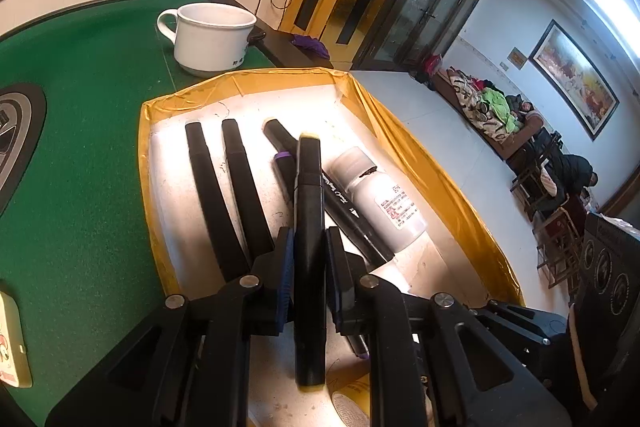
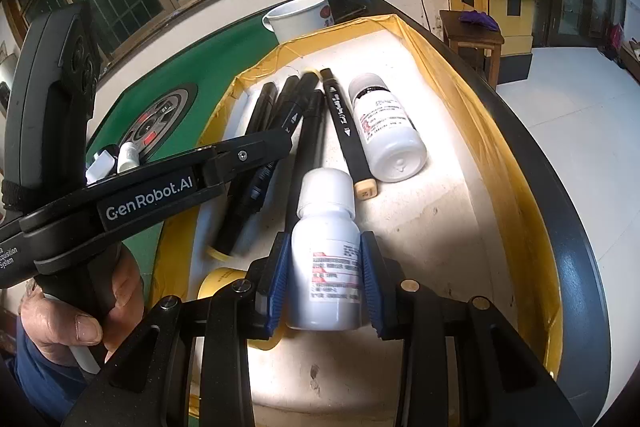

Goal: Organize rigid objects
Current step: 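Carry the marker and bottle over the tray and lower them with both grippers, then open both grippers to release the marker and bottle in the tray, then move the left gripper to the red-labelled bottle while the right gripper approaches the yellow tag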

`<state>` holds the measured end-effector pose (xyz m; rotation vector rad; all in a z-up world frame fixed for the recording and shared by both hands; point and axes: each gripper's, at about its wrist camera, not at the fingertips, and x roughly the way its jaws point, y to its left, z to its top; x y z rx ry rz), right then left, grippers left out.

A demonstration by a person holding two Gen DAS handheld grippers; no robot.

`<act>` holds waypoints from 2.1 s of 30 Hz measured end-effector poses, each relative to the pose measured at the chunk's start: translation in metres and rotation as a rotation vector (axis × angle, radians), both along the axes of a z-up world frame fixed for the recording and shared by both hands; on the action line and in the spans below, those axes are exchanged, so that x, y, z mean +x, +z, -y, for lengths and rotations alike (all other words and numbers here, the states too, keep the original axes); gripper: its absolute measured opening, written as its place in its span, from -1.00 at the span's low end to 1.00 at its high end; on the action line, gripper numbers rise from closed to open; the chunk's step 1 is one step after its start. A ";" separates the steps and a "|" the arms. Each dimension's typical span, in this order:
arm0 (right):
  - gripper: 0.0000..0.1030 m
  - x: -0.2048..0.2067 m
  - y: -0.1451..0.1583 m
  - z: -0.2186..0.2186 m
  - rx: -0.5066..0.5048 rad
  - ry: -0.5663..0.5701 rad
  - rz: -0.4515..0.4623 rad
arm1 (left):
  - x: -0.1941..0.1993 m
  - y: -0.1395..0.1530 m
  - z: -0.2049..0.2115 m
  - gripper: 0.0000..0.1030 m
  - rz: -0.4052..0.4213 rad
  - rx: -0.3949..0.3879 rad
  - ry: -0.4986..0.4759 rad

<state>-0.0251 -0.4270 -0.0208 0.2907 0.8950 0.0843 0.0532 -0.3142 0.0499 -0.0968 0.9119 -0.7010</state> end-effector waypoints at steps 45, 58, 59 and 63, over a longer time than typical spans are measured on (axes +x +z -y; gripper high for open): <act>-0.05 0.025 0.039 -0.163 -0.044 0.302 0.061 | -0.008 0.007 -0.259 -0.07 -0.004 -0.008 0.291; -0.04 0.024 0.017 -0.167 -0.010 0.306 0.021 | 0.011 -0.015 -0.255 0.00 0.003 0.042 0.250; -0.04 0.024 0.016 -0.166 -0.005 0.305 0.017 | 0.009 -0.017 -0.254 0.00 0.001 0.051 0.234; -0.04 0.020 0.017 -0.166 0.001 0.311 0.014 | -0.001 -0.023 -0.234 0.00 -0.062 0.042 0.049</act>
